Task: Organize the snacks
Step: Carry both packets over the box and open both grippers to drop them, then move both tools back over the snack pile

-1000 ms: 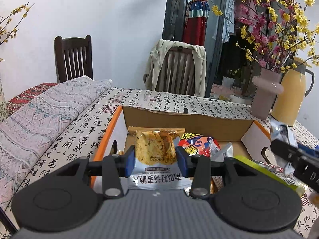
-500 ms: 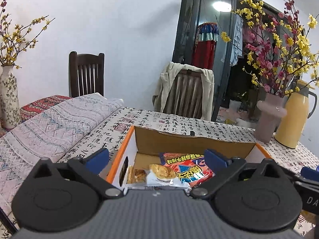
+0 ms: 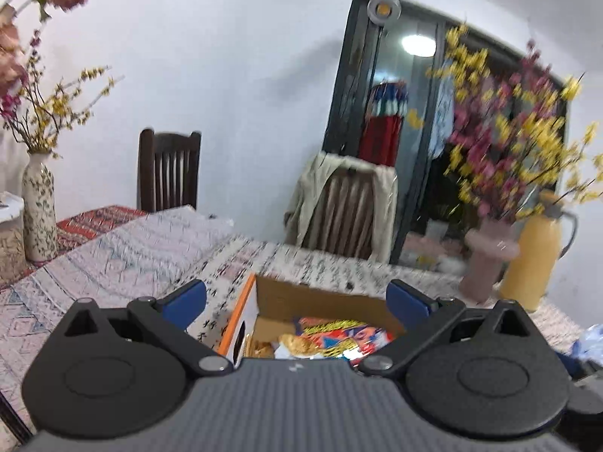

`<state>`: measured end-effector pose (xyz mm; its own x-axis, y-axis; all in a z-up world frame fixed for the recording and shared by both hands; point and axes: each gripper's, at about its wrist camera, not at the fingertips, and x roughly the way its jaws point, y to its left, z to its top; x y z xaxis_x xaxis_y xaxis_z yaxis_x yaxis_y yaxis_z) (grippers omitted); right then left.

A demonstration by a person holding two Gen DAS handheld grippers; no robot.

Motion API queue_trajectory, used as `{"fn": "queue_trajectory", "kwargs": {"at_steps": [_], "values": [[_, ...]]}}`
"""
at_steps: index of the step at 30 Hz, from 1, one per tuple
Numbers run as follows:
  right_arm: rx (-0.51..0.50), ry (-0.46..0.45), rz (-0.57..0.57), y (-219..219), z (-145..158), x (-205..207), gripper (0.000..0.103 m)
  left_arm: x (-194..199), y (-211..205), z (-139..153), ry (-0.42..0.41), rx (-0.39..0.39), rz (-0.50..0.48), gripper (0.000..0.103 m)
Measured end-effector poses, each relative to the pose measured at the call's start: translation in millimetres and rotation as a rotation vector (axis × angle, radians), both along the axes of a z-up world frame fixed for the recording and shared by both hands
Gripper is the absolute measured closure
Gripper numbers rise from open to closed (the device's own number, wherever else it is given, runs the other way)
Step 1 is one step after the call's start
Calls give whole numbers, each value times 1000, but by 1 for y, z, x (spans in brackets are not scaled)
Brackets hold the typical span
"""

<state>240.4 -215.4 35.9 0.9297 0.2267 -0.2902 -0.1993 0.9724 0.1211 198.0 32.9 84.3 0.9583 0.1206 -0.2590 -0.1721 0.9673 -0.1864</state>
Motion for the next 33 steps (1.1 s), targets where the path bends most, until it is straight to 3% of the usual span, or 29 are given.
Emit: {"fn": "queue_trajectory", "kwargs": {"at_steps": [6,15,24,33], "values": [[-24,1,21,1,1,-42,0,-36,6,4,-2,5,-8,0],[-44,87,54,1,-27,-92,0,-75,30,-25,78,34,23,0],[-17,191,55,-4,-68,-98,1,-79,61,-70,174,50,50,0],[13,184,51,-7,-69,-97,0,-68,72,-100,184,26,45,0]]}}
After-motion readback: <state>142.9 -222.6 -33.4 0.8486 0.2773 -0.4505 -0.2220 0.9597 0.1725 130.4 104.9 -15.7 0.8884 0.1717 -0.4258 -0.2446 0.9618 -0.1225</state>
